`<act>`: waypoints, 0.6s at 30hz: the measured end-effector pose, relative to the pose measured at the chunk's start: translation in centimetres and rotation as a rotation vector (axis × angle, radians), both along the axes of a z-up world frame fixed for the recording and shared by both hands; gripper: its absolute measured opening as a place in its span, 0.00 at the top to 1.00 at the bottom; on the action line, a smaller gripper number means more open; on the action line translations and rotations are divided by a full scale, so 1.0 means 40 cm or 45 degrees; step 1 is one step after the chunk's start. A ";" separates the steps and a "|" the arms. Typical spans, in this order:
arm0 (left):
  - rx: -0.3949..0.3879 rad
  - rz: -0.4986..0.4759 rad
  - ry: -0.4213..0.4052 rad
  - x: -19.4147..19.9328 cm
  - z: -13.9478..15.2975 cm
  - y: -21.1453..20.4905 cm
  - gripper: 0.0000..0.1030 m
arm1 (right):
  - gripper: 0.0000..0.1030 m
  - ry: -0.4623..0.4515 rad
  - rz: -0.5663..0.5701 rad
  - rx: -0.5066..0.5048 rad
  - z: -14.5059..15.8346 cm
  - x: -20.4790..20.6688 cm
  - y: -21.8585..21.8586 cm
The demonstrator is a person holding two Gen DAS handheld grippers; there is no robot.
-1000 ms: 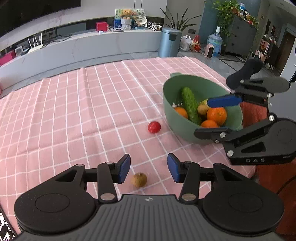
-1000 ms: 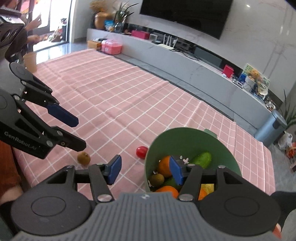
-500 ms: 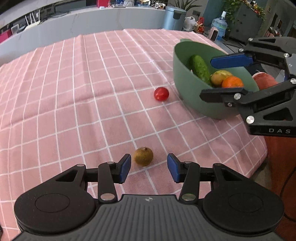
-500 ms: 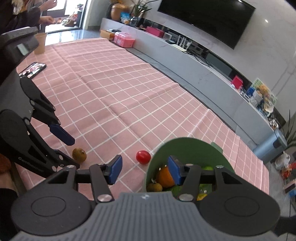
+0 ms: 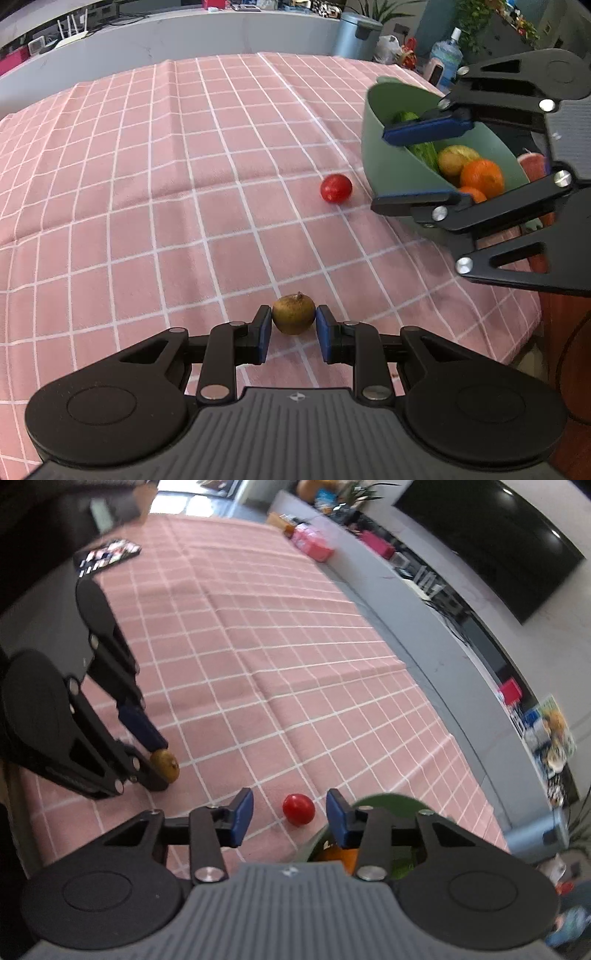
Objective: Organize fruits
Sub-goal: 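Grasp the last brown fruit with the left tool while the right tool grasps the red cherry tomato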
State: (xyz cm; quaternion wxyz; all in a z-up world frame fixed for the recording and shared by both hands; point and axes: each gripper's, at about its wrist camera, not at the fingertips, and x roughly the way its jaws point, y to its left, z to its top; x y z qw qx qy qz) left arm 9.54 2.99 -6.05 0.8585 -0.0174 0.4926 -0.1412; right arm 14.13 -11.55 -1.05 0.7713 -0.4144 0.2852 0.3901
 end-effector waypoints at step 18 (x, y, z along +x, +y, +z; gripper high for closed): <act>-0.113 0.071 -0.041 0.009 0.028 0.064 0.72 | 0.72 0.180 0.223 -0.487 -0.086 0.127 0.130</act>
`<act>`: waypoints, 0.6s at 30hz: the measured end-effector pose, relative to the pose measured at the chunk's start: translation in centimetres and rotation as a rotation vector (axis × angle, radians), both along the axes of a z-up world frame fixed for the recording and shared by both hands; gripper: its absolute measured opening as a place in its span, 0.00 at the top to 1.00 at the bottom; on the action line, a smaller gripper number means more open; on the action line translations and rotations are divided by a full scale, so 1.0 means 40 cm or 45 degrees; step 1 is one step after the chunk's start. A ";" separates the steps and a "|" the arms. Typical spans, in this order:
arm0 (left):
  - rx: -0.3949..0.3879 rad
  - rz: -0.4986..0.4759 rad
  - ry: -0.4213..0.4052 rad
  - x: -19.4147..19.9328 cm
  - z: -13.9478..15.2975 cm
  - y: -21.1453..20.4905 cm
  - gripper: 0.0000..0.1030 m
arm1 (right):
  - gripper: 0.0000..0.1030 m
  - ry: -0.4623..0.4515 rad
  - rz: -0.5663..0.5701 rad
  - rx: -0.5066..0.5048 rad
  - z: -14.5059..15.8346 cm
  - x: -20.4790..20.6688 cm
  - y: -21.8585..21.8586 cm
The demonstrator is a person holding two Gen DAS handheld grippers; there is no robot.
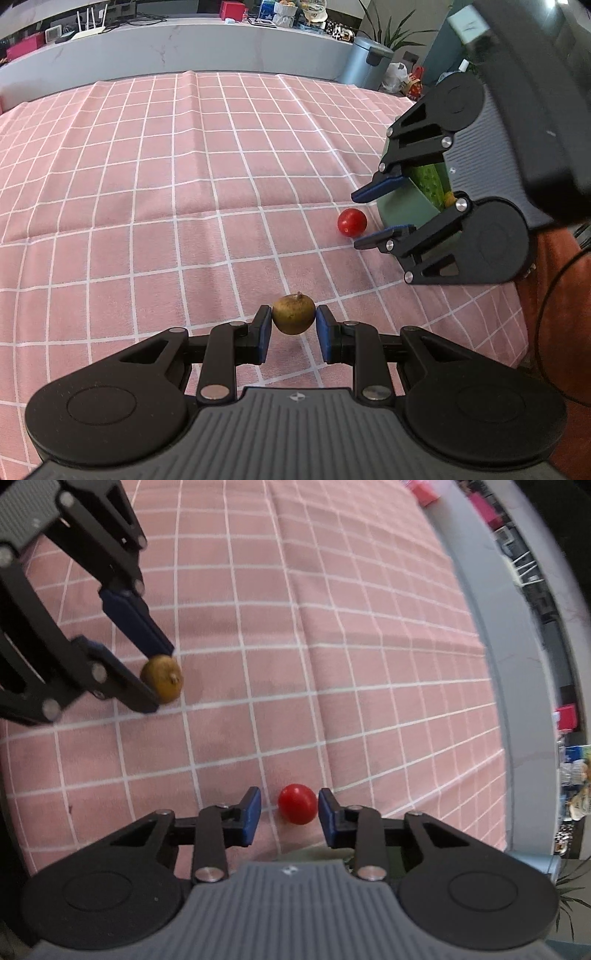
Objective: Organize fruits
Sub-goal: 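Grasp the last brown fruit with the left tool while the right tool grasps the red cherry tomato, then carry the brown fruit and the tomato into the colander with both tools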
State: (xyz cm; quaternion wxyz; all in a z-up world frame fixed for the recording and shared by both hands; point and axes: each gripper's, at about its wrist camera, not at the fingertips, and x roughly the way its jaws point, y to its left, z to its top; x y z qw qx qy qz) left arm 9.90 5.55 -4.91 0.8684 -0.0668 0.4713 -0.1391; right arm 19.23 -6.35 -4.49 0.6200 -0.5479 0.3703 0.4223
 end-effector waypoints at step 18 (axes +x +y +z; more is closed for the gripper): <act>-0.053 0.038 0.005 0.001 -0.008 0.032 0.72 | 0.79 0.147 -0.015 -0.081 -0.026 0.083 0.020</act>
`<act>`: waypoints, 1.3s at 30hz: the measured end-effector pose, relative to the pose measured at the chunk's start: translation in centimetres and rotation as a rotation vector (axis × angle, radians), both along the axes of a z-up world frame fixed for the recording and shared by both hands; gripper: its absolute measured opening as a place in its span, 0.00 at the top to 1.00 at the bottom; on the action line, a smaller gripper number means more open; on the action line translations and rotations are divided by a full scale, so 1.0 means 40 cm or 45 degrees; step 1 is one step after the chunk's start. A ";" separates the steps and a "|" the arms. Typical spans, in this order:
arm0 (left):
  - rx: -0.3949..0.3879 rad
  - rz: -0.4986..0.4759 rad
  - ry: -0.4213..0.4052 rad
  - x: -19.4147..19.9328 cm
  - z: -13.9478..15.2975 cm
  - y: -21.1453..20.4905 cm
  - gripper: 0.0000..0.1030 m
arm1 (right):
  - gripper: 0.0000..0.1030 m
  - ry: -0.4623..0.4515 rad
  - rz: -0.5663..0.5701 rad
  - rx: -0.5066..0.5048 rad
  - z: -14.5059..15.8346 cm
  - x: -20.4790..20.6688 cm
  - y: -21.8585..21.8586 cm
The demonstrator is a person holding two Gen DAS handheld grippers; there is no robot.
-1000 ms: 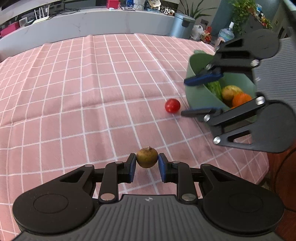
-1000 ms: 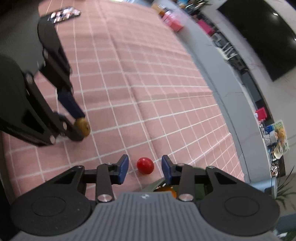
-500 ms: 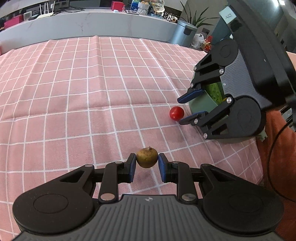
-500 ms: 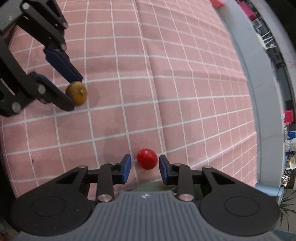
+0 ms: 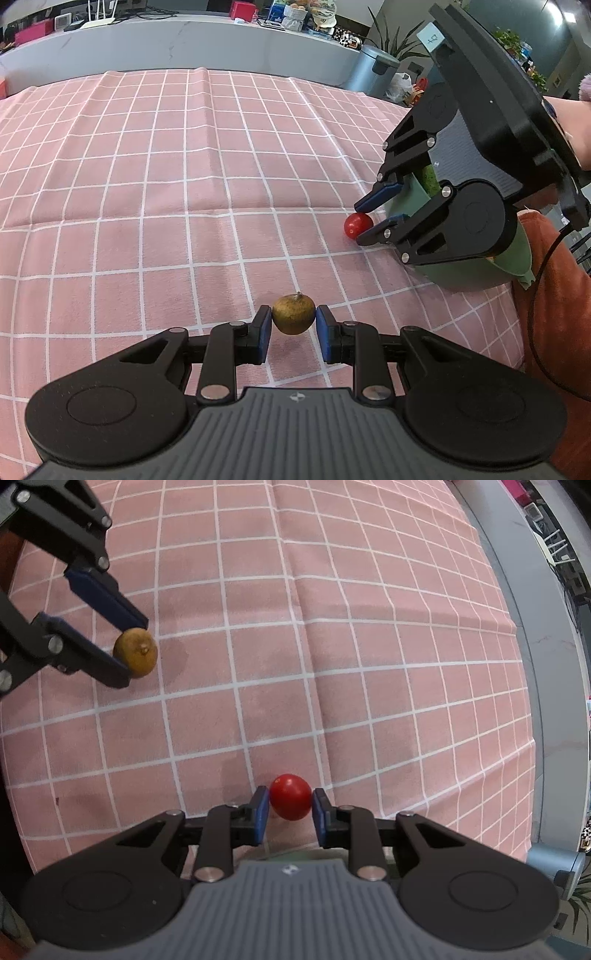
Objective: Organize fruits
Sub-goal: 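Carry the brown fruit and the tomato into the colander with both tools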
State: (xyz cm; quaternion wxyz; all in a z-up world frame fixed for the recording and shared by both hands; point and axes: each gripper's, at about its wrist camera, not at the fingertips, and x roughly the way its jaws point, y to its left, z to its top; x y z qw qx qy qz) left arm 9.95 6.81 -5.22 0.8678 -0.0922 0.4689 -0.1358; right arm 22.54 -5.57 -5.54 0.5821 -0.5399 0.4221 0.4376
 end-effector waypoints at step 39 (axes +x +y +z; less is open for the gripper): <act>-0.129 -0.119 -0.307 0.005 0.237 -0.227 0.72 | 0.80 -0.246 -0.981 0.897 0.294 -0.195 -0.487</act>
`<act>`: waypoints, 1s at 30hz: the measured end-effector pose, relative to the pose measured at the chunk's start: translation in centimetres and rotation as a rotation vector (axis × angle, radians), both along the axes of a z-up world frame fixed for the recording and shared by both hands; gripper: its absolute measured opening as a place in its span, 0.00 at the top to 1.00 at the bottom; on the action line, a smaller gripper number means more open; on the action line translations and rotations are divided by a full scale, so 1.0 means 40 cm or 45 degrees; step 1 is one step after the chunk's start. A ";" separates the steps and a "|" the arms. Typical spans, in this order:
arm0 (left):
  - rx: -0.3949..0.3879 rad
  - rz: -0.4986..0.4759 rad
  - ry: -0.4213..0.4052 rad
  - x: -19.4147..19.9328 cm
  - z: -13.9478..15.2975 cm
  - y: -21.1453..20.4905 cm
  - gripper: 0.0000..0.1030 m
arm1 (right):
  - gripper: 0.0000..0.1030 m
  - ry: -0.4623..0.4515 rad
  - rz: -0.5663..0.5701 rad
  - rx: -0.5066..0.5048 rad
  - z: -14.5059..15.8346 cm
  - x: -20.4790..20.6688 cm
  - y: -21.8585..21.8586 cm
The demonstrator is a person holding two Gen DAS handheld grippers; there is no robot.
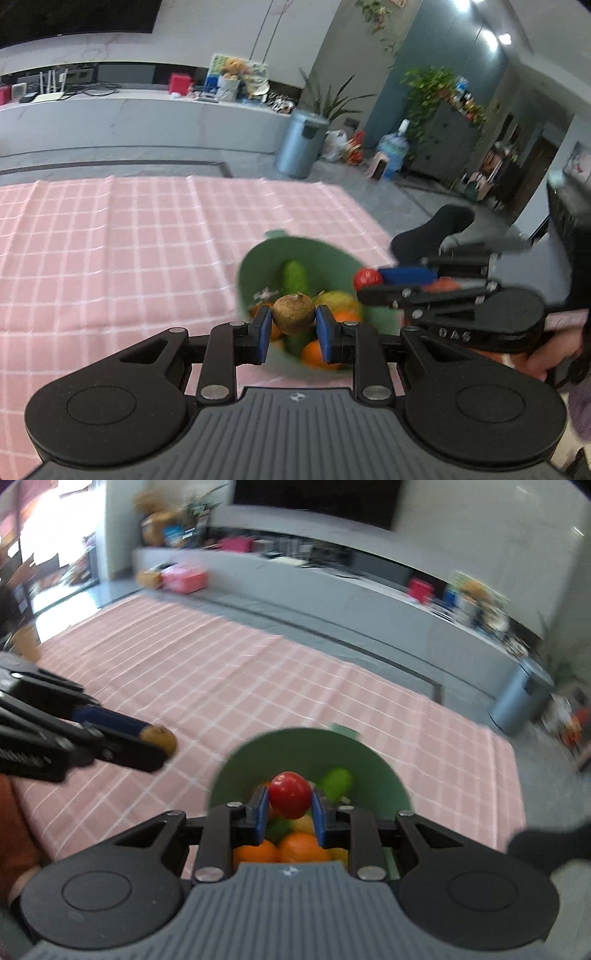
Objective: Organize fruits
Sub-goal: 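Carry the brown fruit and the tomato into the colander with both tools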
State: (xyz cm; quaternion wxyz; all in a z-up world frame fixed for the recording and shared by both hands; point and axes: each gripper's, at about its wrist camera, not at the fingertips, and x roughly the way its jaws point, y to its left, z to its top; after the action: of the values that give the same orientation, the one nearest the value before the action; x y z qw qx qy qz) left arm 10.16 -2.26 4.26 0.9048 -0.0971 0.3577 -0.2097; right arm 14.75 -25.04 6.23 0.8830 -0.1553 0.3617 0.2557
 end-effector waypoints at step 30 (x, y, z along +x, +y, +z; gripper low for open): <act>0.305 -0.074 0.178 0.192 -0.164 -0.157 0.72 | 0.80 0.041 -0.021 -0.072 -0.196 0.178 -0.027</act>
State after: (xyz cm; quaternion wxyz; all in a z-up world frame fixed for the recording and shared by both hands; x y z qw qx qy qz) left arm 17.83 -8.55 -2.29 0.8764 0.0076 0.4449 -0.1843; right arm 21.87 -26.13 -1.62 0.8743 -0.1731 0.3843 0.2405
